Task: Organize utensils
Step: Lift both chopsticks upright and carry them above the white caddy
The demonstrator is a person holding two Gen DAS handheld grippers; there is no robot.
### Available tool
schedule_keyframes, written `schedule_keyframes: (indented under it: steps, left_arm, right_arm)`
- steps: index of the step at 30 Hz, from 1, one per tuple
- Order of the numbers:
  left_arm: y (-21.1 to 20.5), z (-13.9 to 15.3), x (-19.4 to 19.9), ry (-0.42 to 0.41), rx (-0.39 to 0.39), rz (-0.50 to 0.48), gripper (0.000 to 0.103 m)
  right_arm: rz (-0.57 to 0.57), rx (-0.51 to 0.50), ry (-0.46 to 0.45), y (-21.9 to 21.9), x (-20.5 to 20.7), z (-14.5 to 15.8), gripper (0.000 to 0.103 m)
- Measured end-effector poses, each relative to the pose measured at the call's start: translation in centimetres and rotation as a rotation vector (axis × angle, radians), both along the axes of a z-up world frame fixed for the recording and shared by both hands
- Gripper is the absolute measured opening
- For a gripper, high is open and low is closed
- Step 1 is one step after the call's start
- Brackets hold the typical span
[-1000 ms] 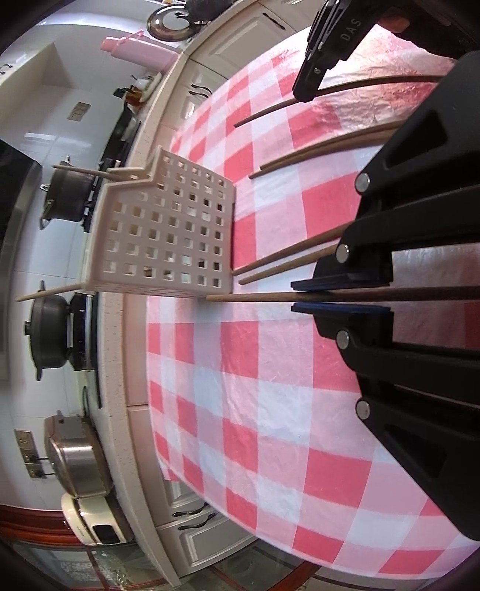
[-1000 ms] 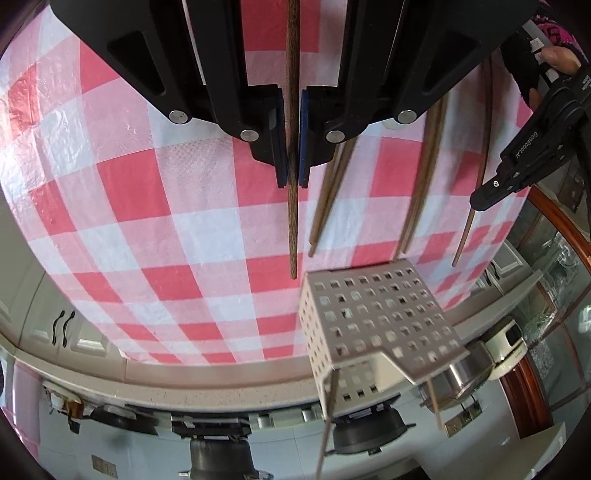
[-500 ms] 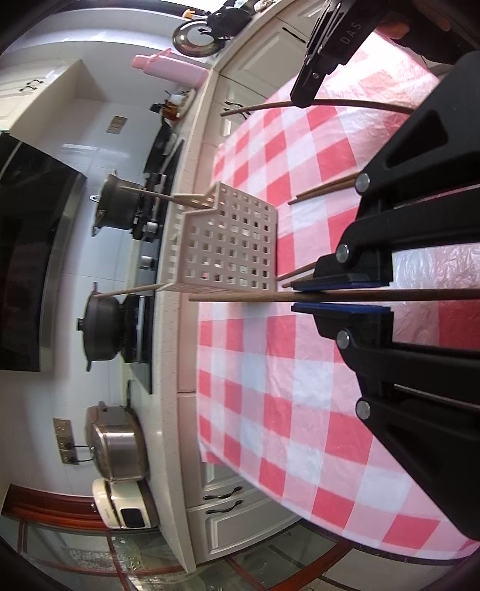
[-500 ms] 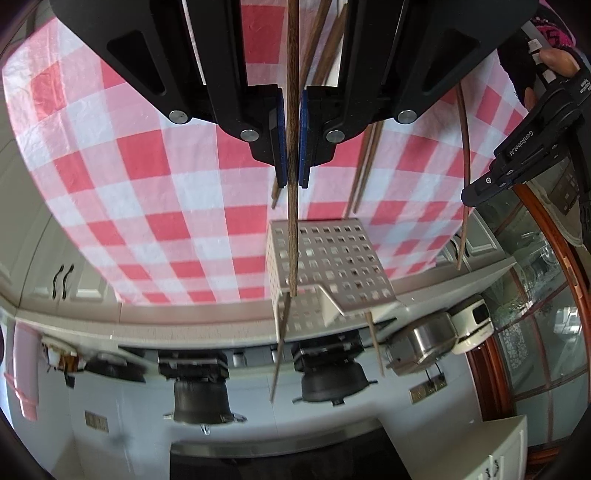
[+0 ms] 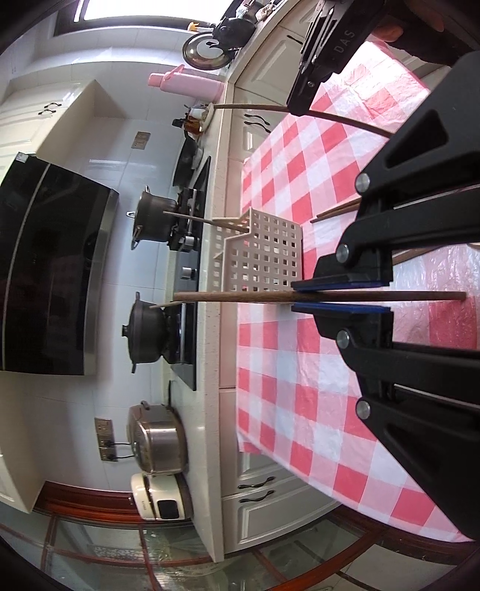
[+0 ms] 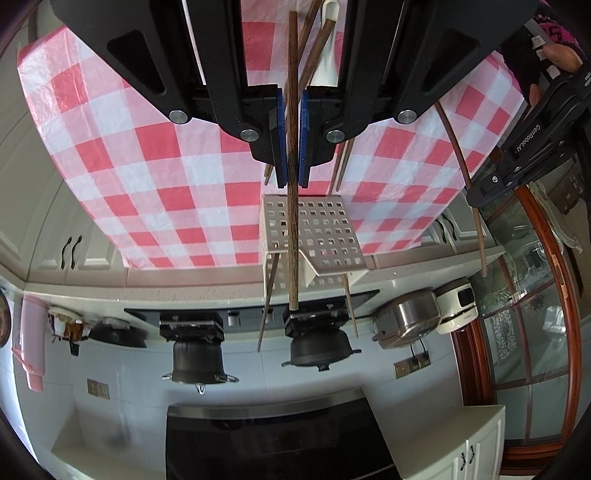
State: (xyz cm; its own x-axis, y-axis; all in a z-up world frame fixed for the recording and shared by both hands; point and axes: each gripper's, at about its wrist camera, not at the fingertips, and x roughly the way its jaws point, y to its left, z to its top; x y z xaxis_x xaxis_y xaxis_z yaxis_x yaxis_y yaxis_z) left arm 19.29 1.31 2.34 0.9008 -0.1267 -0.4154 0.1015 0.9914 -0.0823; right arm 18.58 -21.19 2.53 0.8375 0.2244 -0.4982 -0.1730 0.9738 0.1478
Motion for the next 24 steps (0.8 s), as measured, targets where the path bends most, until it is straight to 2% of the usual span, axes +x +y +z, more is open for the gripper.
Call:
schedule_keyframes:
  steps: [11, 18, 24]
  left_arm:
    - [-0.6, 0.9, -0.8, -0.036, 0.000, -0.014, 0.006]
    - [-1.2, 1.7, 0.2, -0.059, 0.007, -0.023, 0.006]
    - [-1.6, 3.6, 2.1, -0.093, 0.010, -0.035, 0.006]
  right_arm:
    - [0.001, 0.014, -0.032, 0.0, -0.2, 0.8, 0.006]
    - [0.013, 0.010, -0.056, 0.5, 0.9, 1.7, 0.006]
    - [0.018, 0.006, -0.092, 0.7, 2.9, 3.1, 0.006]
